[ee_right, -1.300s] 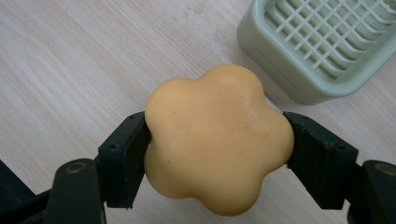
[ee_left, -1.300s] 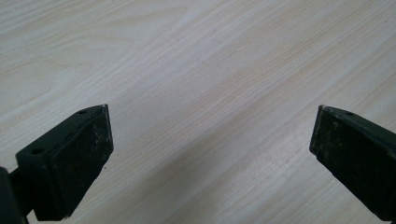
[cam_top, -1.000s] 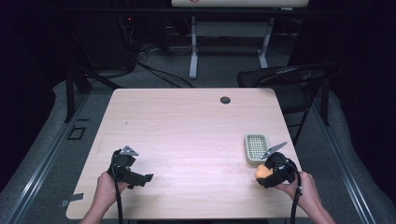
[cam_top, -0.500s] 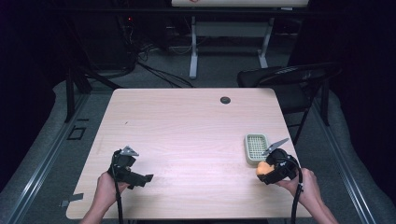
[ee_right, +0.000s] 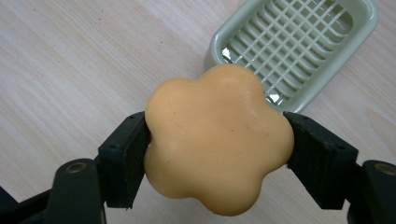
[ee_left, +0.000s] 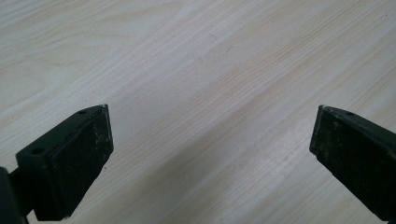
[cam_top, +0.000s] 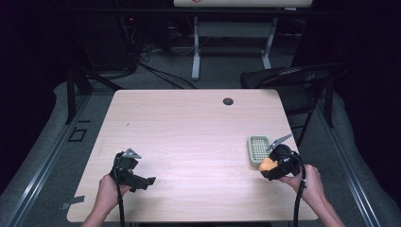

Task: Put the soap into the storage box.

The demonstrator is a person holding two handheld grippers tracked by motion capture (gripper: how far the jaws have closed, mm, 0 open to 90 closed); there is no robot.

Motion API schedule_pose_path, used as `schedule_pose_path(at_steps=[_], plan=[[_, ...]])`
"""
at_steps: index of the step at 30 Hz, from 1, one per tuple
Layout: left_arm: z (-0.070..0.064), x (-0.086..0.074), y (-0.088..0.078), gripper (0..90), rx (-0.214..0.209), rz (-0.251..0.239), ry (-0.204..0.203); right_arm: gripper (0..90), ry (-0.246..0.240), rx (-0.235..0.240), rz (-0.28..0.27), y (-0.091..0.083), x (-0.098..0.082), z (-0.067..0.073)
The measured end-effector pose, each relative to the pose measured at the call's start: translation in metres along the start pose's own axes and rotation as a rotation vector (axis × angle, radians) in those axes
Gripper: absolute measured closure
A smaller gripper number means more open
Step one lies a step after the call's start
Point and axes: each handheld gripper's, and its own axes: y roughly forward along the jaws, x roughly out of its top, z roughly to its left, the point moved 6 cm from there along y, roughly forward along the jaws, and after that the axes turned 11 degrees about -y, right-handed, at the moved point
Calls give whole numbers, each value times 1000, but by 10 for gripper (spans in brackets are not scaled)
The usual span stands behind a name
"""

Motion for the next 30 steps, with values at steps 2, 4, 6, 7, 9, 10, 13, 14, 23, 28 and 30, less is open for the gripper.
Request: schedule_pose_path(at_steps=[2, 4, 6, 7, 9, 10, 13, 14, 23, 28, 30], plan=[[0, 0, 0, 0, 0, 0, 1, 264, 8, -2, -3, 0, 1, -1], [0, 0, 0, 0, -1, 0, -1, 264, 3, -15, 4, 0, 1, -4], [0, 0, 0, 0, 0, 1, 0, 264, 13, -13, -8, -1, 3, -5], [0, 0, 0, 0, -1, 1, 0, 264, 13, -2, -8, -1, 4, -6], [0, 0, 0, 0, -1, 0, 0, 264, 12, -17, -5, -2, 6, -8], [0, 0, 0, 0, -1, 0, 0, 264, 13, -26, -5, -3, 6, -9], [0, 0, 1, 0, -1, 3, 0, 264, 7, -26, 0, -4, 10, -12], [0, 0, 1, 0, -1, 3, 0, 264, 14, -30, -3, -3, 12, -13], [1, 0, 0, 0, -3, 4, 3, 264, 16, -35, -19, -2, 30, -21], [0, -1, 0, 0, -3, 2, 6, 264, 8, -43, -12, -2, 36, -23], [0, -1, 0, 0, -3, 3, 6, 264, 12, -46, -14, -1, 39, -25]])
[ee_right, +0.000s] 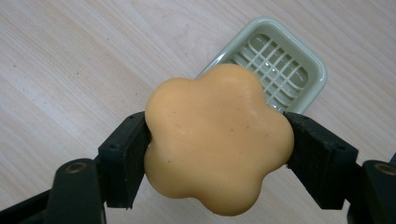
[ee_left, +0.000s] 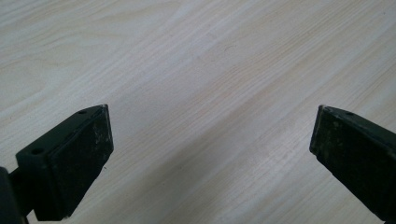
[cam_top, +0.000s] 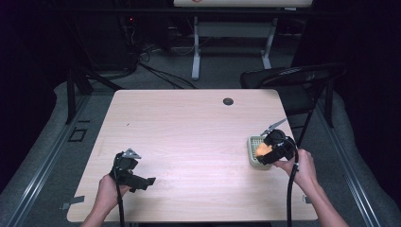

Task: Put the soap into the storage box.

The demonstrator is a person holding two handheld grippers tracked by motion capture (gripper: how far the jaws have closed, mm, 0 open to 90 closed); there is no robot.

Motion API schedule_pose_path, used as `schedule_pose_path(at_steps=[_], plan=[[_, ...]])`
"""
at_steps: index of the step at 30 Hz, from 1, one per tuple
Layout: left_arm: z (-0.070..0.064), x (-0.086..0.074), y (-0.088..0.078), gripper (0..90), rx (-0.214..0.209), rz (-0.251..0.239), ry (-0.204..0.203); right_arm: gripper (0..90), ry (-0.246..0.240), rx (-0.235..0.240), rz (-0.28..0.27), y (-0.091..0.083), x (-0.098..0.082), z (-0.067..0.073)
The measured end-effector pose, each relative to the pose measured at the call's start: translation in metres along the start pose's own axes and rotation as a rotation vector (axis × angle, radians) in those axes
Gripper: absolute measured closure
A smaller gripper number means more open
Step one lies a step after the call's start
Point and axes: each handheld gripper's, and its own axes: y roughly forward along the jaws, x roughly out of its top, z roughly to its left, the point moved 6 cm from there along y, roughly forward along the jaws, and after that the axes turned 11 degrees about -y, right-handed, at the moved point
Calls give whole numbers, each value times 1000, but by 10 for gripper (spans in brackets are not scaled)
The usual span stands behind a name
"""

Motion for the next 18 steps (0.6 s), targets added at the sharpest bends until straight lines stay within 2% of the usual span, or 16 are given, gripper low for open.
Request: schedule_pose_path(at_steps=[10, 12, 14, 18], plan=[[-1, 0, 1, 0, -3, 5, -3, 264, 1, 2, 5, 8, 9, -6], [-1, 0, 1, 0, -3, 5, -6, 264, -5, -2, 19, 9, 10, -8], [0, 0, 2, 0, -4, 6, -6, 264, 8, 6, 14, 12, 11, -9], [0, -1, 1, 0, 0, 6, -6, 264, 9, -11, 22, 16, 13, -15]])
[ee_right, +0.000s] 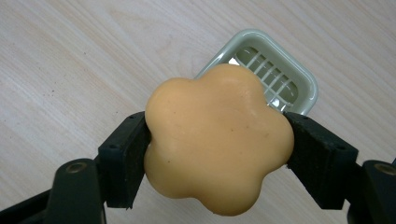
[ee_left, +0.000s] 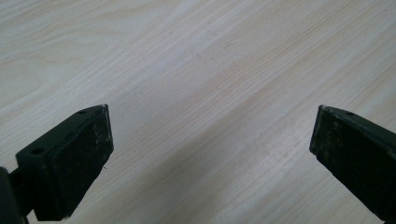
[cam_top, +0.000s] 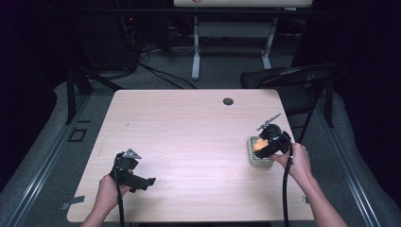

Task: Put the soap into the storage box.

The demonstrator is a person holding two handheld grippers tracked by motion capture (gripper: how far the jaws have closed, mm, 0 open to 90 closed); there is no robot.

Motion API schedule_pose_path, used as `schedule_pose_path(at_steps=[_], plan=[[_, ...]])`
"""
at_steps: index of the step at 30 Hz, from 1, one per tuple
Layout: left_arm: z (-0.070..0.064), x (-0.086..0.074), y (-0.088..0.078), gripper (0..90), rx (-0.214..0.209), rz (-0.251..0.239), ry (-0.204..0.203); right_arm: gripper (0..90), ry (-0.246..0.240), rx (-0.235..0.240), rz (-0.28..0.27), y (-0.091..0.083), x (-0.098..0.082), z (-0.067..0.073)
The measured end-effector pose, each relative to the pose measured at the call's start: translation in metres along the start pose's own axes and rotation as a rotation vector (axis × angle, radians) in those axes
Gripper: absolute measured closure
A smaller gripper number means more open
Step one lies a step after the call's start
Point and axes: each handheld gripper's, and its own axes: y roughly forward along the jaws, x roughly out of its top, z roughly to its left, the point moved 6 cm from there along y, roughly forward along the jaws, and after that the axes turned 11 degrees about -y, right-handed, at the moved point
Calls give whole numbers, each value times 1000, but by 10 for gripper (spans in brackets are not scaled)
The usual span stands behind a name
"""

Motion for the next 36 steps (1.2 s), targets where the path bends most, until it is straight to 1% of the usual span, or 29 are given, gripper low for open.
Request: schedule_pose_path(at_steps=[4, 5, 6, 7, 9, 10, 11, 13, 14, 17, 20, 21, 22, 23, 24, 26, 28, 32, 34, 35, 36], plan=[[0, 0, 0, 0, 1, 2, 3, 264, 6, -2, -1, 3, 1, -3], [1, 0, 0, 0, 1, 3, 3, 264, 17, -4, -3, 4, 1, -4], [1, 0, 0, 0, 1, 3, 2, 264, 17, 9, 2, 5, 2, -5], [1, 0, 0, 0, 1, 3, 2, 264, 8, 6, 17, 5, 1, -7], [0, 0, 0, 0, 2, 3, 4, 264, 9, -2, 23, 9, 1, -9], [0, 0, 0, 0, 2, 3, 4, 264, 14, -5, 11, 11, 2, -10], [0, 0, 0, 0, 2, 2, 4, 264, 14, -2, 23, 12, 2, -11], [0, 0, 0, 0, 1, 3, 5, 264, 23, -1, 14, 15, 2, -11], [0, 0, 0, 0, 1, 3, 4, 264, 17, 4, 24, 15, 2, -12], [0, 0, 0, 0, 1, 5, 4, 264, 26, 10, 20, 19, 3, -13], [1, -1, 0, 0, 2, 6, 4, 264, 21, 9, 36, 23, 3, -16], [1, -1, 0, 0, 2, 6, 4, 264, 21, 9, 36, 23, 3, -16], [0, -1, 0, 0, 1, 6, 4, 264, 30, 12, 24, 25, 4, -15], [0, -1, 0, 0, 1, 8, 5, 264, 18, 5, 42, 25, 4, -17], [0, -1, 1, 0, 0, 8, 4, 264, 11, 5, 46, 27, 4, -18], [0, -1, 1, 0, -2, 10, 3, 264, 18, 12, 48, 31, 4, -18], [0, -1, 1, 0, -1, 11, 2, 263, 12, 19, 51, 33, 5, -19], [0, -1, 2, 0, 0, 13, 5, 264, 12, 11, 61, 37, 4, -21], [1, -1, 2, 0, 0, 14, 5, 264, 12, 15, 67, 37, 4, -21], [1, -1, 2, 0, 1, 14, 5, 264, 18, 19, 55, 40, 4, -21], [1, -1, 2, 0, 1, 15, 5, 264, 18, 19, 55, 40, 4, -21]])
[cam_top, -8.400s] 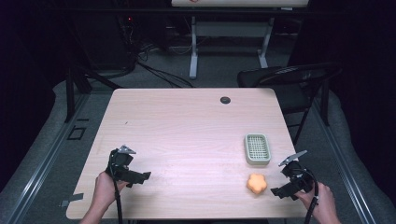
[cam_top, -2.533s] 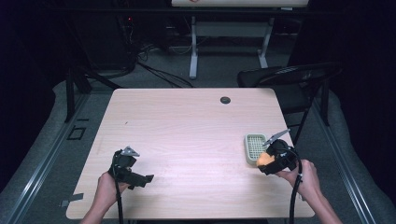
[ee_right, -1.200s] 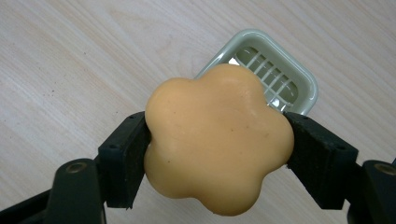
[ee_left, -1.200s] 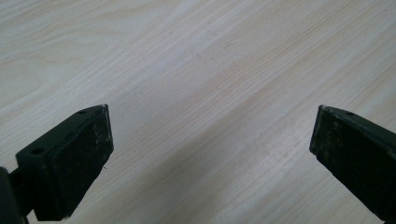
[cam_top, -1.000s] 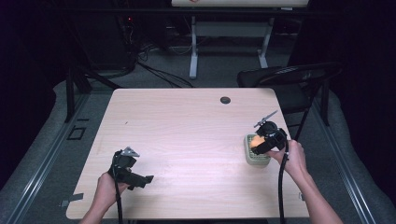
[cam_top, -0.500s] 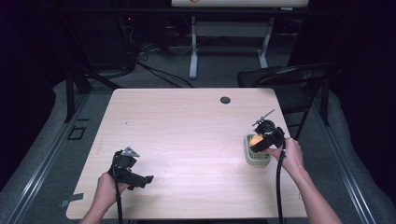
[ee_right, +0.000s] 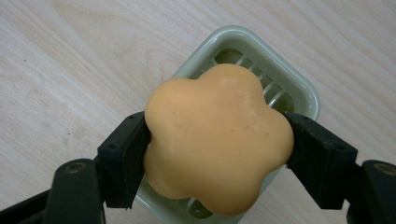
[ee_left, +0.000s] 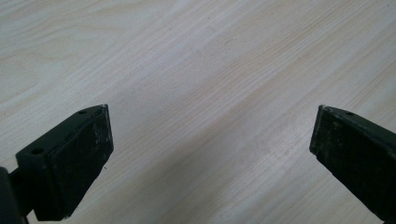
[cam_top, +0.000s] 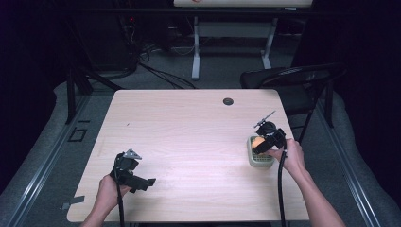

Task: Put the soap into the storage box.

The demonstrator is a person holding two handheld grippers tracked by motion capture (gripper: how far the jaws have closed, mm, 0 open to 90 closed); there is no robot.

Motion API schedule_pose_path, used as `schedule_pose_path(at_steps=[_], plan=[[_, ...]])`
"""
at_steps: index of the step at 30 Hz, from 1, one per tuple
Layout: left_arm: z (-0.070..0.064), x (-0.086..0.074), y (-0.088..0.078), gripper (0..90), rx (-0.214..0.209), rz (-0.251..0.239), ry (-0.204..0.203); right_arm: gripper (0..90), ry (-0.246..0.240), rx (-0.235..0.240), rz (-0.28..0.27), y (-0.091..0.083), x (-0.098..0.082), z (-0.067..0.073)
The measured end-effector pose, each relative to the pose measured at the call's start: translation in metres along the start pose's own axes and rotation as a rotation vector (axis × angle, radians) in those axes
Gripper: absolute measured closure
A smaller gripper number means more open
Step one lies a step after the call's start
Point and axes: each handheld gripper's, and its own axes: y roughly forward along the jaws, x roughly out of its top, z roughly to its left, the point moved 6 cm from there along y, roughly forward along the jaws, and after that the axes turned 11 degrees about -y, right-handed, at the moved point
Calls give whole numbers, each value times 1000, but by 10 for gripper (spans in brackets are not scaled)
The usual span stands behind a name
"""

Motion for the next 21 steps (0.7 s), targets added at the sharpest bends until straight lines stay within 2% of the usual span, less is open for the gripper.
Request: schedule_pose_path(at_steps=[1, 5, 6, 7, 12, 14, 17, 18, 21], plan=[[0, 0, 0, 0, 0, 0, 0, 263, -12, -1, 18, 1, 0, 0], [0, 0, 0, 0, -1, 1, 1, 263, -6, -13, 9, 4, 0, 1], [0, 0, 0, 0, -2, 1, 1, 263, 6, -17, -7, 6, 1, 2], [0, 0, 0, 0, -2, 1, 1, 263, -25, -17, 34, 4, -1, 0], [0, 0, 0, 0, -2, 2, 1, 263, -19, -16, 29, 6, -2, -1], [0, 0, -1, 0, -1, -1, 1, 263, -43, -15, 59, 5, -3, -2], [0, 0, -1, 0, 0, -2, 1, 263, -37, -24, 54, 6, -3, -2], [0, 0, -1, 0, 0, -1, 1, 263, -18, -27, 28, 8, -3, -1], [0, 0, -1, 0, 0, -2, 0, 263, -19, -26, 29, 9, -4, -2]])
